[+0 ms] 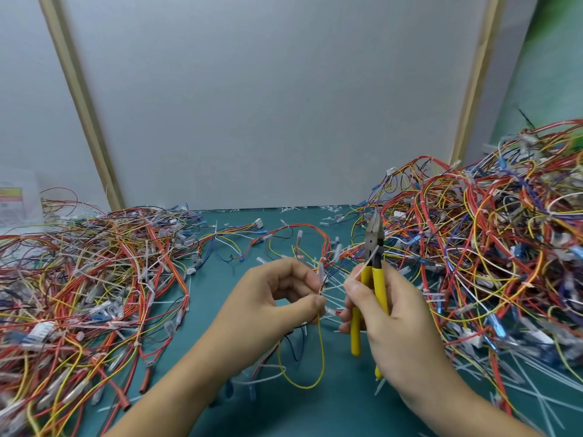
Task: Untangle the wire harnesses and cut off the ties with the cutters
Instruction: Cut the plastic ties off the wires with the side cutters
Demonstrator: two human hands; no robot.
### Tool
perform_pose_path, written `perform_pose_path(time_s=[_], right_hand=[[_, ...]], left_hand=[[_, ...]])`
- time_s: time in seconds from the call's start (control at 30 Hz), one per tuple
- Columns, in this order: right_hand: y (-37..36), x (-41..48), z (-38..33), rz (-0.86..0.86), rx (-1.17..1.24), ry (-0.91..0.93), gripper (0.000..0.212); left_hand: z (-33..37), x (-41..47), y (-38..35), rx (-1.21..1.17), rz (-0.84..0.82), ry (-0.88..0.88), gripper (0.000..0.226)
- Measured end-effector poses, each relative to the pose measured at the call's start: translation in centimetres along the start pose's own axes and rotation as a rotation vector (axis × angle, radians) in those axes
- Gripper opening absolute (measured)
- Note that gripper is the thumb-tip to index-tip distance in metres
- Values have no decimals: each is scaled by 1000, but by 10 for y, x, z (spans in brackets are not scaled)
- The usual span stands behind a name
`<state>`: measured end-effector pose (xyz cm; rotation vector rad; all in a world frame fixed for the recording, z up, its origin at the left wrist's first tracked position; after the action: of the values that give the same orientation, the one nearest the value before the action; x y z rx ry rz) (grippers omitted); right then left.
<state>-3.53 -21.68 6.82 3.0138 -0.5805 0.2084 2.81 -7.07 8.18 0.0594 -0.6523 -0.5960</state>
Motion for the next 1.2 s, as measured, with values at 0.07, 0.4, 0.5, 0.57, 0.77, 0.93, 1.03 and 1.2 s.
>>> perform_pose_path(time_s=[0.07, 0.4, 0.5, 0.57, 0.77, 0.93, 1.03, 1.2], right_hand=[[2, 1, -1, -1, 18, -9, 11], [5, 0, -14, -75, -89, 98, 43], [-12, -6, -7, -185, -266, 89, 46], [-17, -7, -4, -216, -337, 82, 49], [-13, -6, -2, -186, -409, 102, 56], [-11, -6, -6, -151, -429, 142, 54], [-11, -6, -6, -147, -430, 143, 51], [-10, -6, -7, -146, -423, 158, 50]], left_hand=[[-1, 0, 2, -26, 31, 15, 6], [3, 2, 37, -100, 431, -19, 4], [8, 2, 39, -109, 453, -61, 5], [12, 2, 38, -113, 449, -85, 6], [18, 2, 31, -95, 381, -105, 10], [20, 2, 27, -98, 340, -121, 6], [20, 2, 27, -93, 337, -125, 6], [21, 2, 26, -93, 331, -123, 10]])
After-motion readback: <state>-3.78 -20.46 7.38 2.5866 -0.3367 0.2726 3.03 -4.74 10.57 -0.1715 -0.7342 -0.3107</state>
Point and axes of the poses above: each hand's wrist, its own x-axis towards the middle knuckle, its own y-axis out of the back of the hand, z = x × y, the point moved 7 cm from there along x, towards the middle knuckle, and after that the axes turned 14 degrees about -y, right-handed, at the moved point
